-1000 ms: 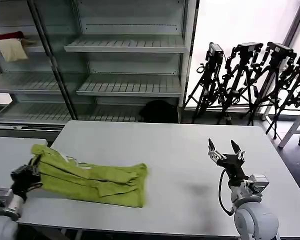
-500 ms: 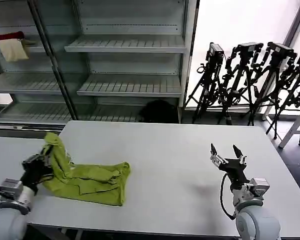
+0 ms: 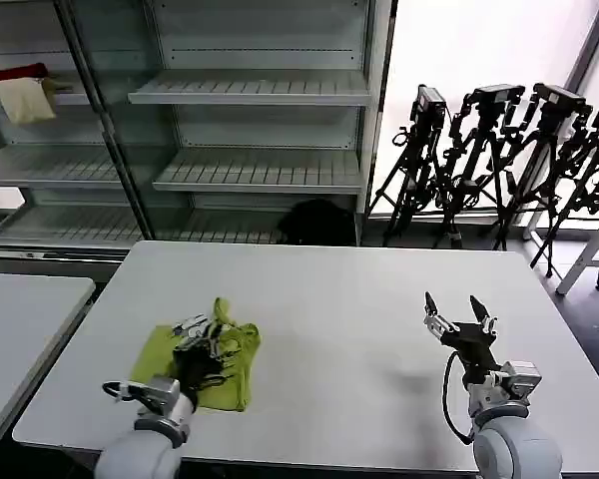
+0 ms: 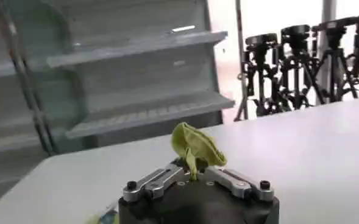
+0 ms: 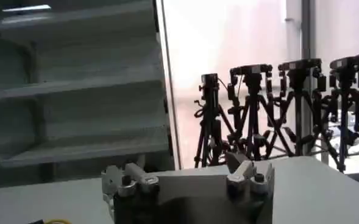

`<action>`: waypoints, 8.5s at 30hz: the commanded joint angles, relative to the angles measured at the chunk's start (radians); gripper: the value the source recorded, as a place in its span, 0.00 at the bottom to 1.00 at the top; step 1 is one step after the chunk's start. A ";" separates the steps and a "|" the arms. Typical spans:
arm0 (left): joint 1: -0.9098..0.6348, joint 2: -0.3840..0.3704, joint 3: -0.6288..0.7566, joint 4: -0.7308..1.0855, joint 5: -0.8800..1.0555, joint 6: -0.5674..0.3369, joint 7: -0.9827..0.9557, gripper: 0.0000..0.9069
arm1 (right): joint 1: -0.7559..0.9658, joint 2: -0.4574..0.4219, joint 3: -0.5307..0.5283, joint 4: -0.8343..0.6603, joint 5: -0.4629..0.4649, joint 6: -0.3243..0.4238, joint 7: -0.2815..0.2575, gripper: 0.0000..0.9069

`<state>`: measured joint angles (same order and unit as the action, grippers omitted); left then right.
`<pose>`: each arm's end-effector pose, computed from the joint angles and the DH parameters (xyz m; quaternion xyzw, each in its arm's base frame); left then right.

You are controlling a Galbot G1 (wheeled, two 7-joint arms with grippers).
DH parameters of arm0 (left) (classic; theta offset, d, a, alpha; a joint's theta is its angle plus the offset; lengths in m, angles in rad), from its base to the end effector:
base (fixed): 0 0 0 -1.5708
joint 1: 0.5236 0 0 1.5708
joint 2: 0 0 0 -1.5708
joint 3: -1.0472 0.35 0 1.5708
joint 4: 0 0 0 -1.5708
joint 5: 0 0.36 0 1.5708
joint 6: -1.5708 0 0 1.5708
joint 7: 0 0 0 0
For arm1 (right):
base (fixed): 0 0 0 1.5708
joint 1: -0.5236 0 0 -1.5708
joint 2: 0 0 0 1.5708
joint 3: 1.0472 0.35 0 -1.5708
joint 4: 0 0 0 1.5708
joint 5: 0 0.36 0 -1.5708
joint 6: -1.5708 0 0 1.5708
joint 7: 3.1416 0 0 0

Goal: Fold and organize the clothes.

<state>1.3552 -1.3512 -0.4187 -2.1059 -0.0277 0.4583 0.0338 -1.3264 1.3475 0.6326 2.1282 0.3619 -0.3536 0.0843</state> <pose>0.2421 0.0046 -0.2549 -0.0933 -0.9846 -0.0824 0.1231 0.2511 -0.0677 -0.2262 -0.0111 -0.9981 -0.0489 0.0361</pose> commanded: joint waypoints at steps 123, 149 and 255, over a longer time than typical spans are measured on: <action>0.029 0.056 -0.365 0.150 -0.563 -0.062 0.072 0.00 | 0.011 0.034 -0.056 -0.059 -0.096 0.030 0.013 1.00; 0.033 0.331 -0.391 -0.082 -0.063 -0.117 0.174 0.00 | -0.028 0.000 -0.023 -0.152 -0.061 0.110 0.011 1.00; -0.070 -0.013 -0.016 0.142 -0.156 -0.204 -0.121 1.00 | 0.085 0.065 -0.164 -0.134 0.235 -0.225 0.088 1.00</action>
<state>1.2804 -1.3636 -0.4295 -1.9577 -0.1676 0.2561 -0.0916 -1.2087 1.4316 0.4171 1.9475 0.7291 -0.5802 0.2615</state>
